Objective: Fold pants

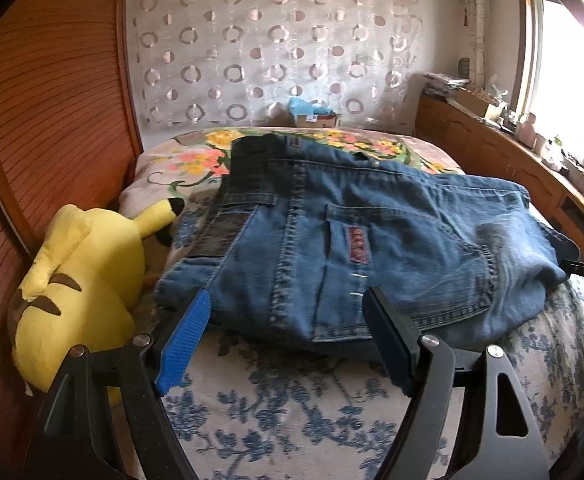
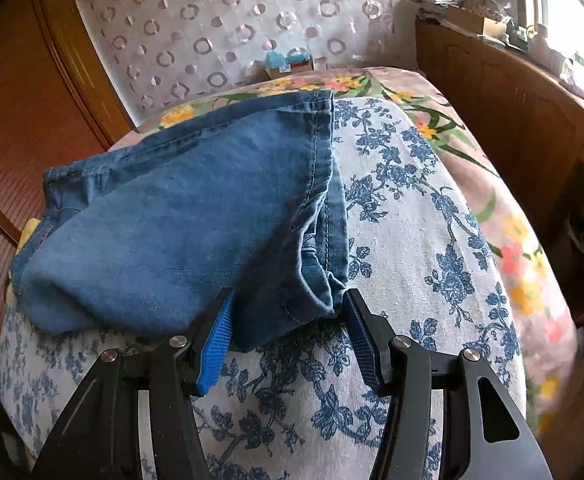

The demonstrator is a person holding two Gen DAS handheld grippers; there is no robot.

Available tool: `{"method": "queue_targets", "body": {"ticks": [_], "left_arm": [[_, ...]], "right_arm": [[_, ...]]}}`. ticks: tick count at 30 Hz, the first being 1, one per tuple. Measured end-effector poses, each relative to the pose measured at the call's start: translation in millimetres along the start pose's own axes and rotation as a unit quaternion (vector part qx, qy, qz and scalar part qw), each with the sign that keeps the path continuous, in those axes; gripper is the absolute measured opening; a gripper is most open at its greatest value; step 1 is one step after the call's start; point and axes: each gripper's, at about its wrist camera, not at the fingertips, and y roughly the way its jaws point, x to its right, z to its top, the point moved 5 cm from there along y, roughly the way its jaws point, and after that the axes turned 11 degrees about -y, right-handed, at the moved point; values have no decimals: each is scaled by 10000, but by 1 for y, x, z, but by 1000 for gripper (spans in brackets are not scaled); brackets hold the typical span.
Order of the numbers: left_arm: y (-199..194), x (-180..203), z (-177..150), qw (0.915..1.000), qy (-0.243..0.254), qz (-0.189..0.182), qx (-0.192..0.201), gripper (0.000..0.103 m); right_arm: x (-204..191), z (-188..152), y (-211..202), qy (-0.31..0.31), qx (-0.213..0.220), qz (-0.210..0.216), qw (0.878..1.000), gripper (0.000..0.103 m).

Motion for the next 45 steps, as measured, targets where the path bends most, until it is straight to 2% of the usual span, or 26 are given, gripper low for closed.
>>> {"method": "queue_targets", "body": {"ticks": [5, 7, 9, 12, 19, 22, 28, 32, 37, 41, 45], "left_arm": [[3, -12, 2, 9999, -53, 135, 25, 79], [5, -17, 4, 9998, -78, 198, 56, 79], [8, -24, 6, 9995, -62, 316, 49, 79], [13, -33, 10, 9992, -74, 391, 18, 78], [40, -55, 16, 9978, -340, 491, -304, 67], [55, -62, 12, 9959, -514, 511, -538, 67], [67, -68, 11, 9942, -703, 512, -627, 67], [68, -65, 11, 9942, -563, 662, -639, 56], [68, -67, 10, 9940, -538, 710, -632, 49], [64, -61, 10, 9947, -398, 757, -577, 35], [59, -56, 12, 9954, -340, 752, -494, 12]], "right_arm": [[-2, 0, 1, -178, 47, -134, 9997, 54], [-5, -2, 1, -362, 67, -218, 9991, 40], [-10, -3, -1, -469, 90, 52, 9988, 21], [-13, -2, -5, -689, 178, 4, 9975, 19], [-6, -5, -6, -731, 213, 24, 9971, 18], [-10, -6, -5, -729, 199, 27, 9971, 18], [-16, 0, -3, -776, 159, 31, 9969, 18], [-16, 1, -3, -797, 159, 43, 9967, 18], [-17, 0, -1, -829, 157, 38, 9964, 18], [-17, 0, -1, -840, 172, 47, 9963, 18], [-20, 2, -9, -912, 365, 30, 9952, 16]]}}
